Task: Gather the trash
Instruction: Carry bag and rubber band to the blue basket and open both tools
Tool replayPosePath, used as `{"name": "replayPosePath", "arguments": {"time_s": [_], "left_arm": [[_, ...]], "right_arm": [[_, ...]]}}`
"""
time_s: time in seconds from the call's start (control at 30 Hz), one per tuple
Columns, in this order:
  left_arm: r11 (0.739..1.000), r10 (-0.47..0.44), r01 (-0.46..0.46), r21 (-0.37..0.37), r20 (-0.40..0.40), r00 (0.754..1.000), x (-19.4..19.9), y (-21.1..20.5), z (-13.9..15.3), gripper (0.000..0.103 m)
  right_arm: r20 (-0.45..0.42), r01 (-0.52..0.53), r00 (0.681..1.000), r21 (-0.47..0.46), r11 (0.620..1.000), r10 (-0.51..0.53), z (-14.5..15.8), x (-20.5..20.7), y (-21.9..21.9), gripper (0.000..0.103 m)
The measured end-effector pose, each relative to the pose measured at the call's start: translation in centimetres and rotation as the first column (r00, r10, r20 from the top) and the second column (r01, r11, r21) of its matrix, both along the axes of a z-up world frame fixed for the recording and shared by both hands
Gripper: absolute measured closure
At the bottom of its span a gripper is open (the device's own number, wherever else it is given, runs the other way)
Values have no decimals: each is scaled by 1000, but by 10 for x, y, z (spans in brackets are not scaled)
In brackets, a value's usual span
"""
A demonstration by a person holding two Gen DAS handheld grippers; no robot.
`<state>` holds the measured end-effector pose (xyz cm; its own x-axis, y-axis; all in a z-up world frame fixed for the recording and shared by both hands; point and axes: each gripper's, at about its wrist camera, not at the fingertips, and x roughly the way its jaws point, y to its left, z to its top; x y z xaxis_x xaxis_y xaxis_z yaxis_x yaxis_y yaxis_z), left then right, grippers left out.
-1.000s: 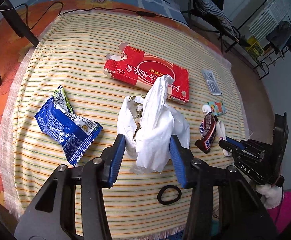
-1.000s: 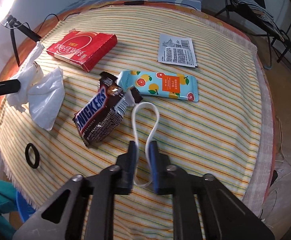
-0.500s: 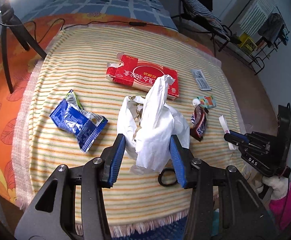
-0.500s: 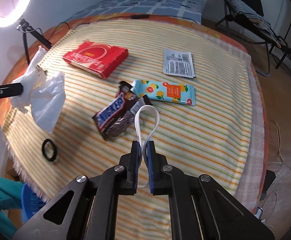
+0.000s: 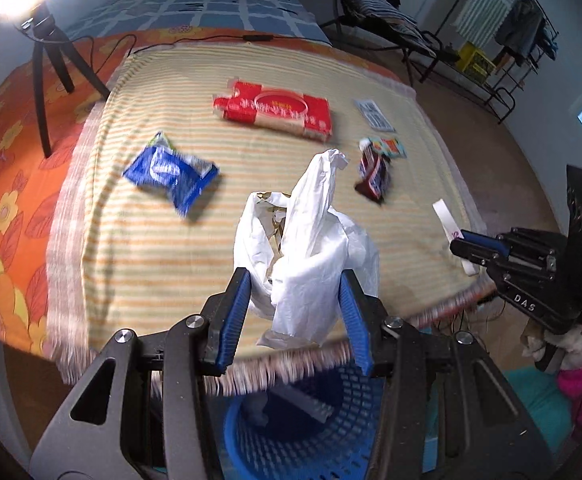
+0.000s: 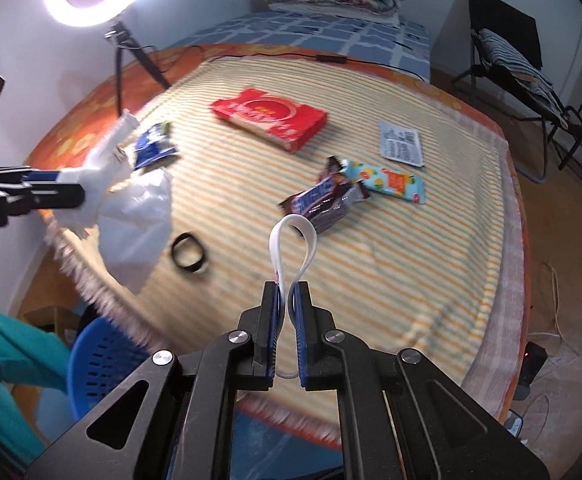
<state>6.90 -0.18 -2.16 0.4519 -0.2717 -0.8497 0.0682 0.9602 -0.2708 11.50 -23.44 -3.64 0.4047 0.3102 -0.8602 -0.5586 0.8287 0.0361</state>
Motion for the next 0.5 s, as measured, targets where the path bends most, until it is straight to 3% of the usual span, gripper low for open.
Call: {"name": "replayPosePath", "arguments": {"time_s": [0.5], "left_arm": [[998, -53, 54, 13, -67, 996, -88, -6, -35, 57]], "right_arm": [[-42, -95, 994, 31, 995, 96, -10, -97, 21, 97]]}}
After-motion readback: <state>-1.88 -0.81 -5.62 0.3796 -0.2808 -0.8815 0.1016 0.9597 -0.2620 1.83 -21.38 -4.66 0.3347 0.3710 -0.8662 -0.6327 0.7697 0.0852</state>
